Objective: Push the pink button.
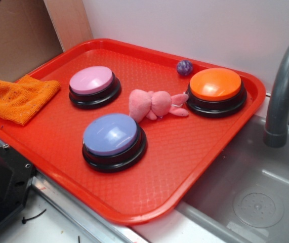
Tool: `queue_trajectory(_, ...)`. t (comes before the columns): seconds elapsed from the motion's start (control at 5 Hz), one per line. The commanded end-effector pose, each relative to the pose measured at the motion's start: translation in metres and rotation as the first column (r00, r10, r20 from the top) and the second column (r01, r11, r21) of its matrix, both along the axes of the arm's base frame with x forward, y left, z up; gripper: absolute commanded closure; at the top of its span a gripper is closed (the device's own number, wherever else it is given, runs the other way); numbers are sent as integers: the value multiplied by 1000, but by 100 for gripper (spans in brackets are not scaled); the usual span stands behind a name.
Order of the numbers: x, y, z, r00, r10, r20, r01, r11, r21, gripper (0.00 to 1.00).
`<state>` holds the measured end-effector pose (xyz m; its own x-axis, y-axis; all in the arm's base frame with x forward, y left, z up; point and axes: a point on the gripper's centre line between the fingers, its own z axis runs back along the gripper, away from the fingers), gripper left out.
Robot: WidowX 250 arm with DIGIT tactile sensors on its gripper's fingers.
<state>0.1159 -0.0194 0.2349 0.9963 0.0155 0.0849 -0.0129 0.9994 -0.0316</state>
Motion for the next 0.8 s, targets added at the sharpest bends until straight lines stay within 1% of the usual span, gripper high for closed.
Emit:
queue_trajectory(0.0, 0, 0, 0, 1000, 0, 0, 0, 1000, 0, 0)
queue_trajectory(0.2, 50, 23, -40, 995, 88, -36, -85, 993, 81, 0)
queue_trajectory(0.4, 103, 29, -72, 1000, -1, 14, -1, 993, 119, 0)
queue_trajectory(0.6, 138, 28, -106, 994, -106, 10, 105, 988, 111, 0)
